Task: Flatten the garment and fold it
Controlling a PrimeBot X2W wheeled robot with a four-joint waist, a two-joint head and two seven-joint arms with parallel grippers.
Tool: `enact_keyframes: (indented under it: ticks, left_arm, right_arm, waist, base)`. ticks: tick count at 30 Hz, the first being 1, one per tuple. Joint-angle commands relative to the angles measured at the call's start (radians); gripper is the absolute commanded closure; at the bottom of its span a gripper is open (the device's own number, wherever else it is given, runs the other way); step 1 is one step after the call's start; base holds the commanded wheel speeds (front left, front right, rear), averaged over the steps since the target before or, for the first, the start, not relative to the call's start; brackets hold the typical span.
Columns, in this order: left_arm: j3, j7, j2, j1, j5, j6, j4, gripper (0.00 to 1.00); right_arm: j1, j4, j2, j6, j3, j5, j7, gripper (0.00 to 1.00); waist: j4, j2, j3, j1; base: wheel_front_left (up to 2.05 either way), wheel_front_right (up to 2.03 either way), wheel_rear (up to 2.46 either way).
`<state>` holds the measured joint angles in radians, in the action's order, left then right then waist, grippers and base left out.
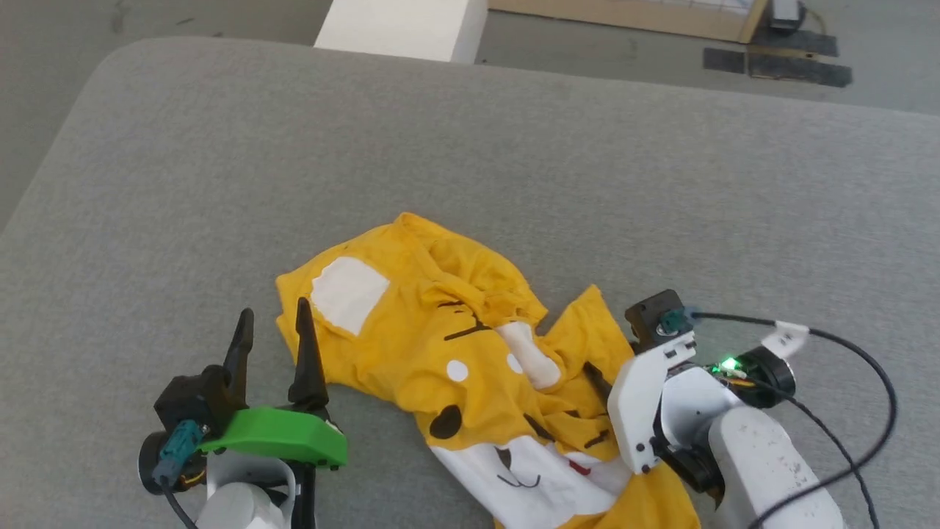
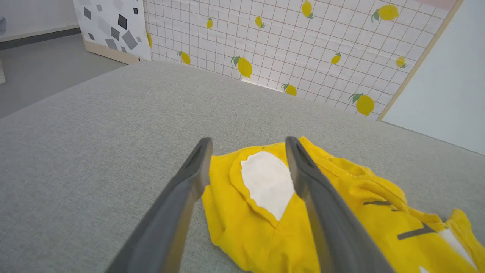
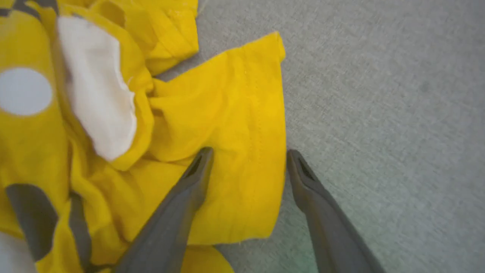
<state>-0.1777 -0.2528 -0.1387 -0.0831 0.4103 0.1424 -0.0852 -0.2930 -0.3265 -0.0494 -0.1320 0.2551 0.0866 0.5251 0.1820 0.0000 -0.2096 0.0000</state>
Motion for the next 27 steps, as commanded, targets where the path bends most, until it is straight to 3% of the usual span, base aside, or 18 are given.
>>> enact_keyframes:
  ticks: [1, 3, 4, 6, 9, 13, 19, 24, 25, 27]
  left_arm:
    - [0.009, -0.008, 0.011, -0.010, -0.007, 0.002, -0.005, 0.00]
    - [0.030, -0.008, 0.021, -0.007, -0.011, -0.012, -0.012, 0.00]
    - [0.036, -0.008, 0.026, -0.005, -0.017, -0.021, -0.016, 0.00]
    - [0.045, -0.009, 0.037, 0.002, -0.022, -0.032, -0.018, 0.00]
    - [0.075, -0.009, 0.043, 0.005, -0.027, -0.049, -0.030, 0.00]
    - [0.096, -0.009, 0.048, 0.016, -0.048, -0.047, -0.024, 0.00]
    - [0.126, -0.009, 0.028, 0.023, -0.061, -0.050, -0.024, 0.00]
    - [0.136, 0.014, 0.006, 0.009, -0.063, -0.043, -0.034, 0.00]
    - [0.139, 0.063, -0.014, -0.009, -0.059, -0.040, -0.046, 0.00]
    - [0.140, 0.102, -0.027, -0.029, -0.054, -0.039, -0.053, 0.00]
  right_arm:
    - [-0.020, -0.016, -0.001, 0.001, -0.006, -0.011, 0.041, 0.00]
    - [-0.023, -0.033, -0.001, 0.001, -0.027, 0.003, 0.110, 0.00]
    - [-0.021, -0.037, -0.001, 0.001, -0.035, 0.013, 0.147, 0.50]
    - [-0.018, -0.031, -0.001, 0.001, -0.039, 0.045, 0.196, 1.00]
    - [-0.022, 0.015, -0.001, 0.001, -0.059, 0.091, 0.187, 1.00]
    - [-0.033, 0.120, -0.001, 0.001, -0.142, 0.075, 0.035, 1.00]
    - [0.018, 0.261, -0.001, 0.001, -0.361, 0.018, -0.133, 1.00]
    - [0.085, 0.284, -0.001, 0.001, -0.518, 0.048, -0.141, 1.00]
    - [0.117, 0.257, -0.001, 0.001, -0.582, 0.091, -0.124, 1.00]
    - [0.130, 0.226, -0.001, 0.001, -0.602, 0.125, -0.111, 1.00]
  waist:
    - [0.022, 0.0000, -0.017, 0.0000]
    - [0.026, 0.0000, -0.018, 0.0000]
    - [0.027, 0.0000, -0.018, 0.0000]
    - [0.024, 0.0000, -0.017, 0.0000]
    - [0.008, 0.0000, -0.012, 0.0000]
    - [-0.025, 0.0000, -0.003, 0.0000]
    - [-0.087, 0.0000, 0.001, 0.0000]
    - [-0.131, 0.0000, -0.011, 0.0000]
    - [-0.157, 0.0000, -0.028, 0.0000]
    - [-0.170, 0.0000, -0.039, 0.0000]
  base:
    - [0.00, 0.00, 0.00]
    - [0.00, 0.00, 0.00]
    - [0.00, 0.00, 0.00]
    - [0.00, 0.00, 0.00]
    - [0.00, 0.00, 0.00]
    - [0.00, 0.00, 0.00]
    - [0.00, 0.00, 0.00]
    - [0.00, 0.00, 0.00]
    - [0.00, 0.00, 0.00]
    - [0.00, 0.00, 0.00]
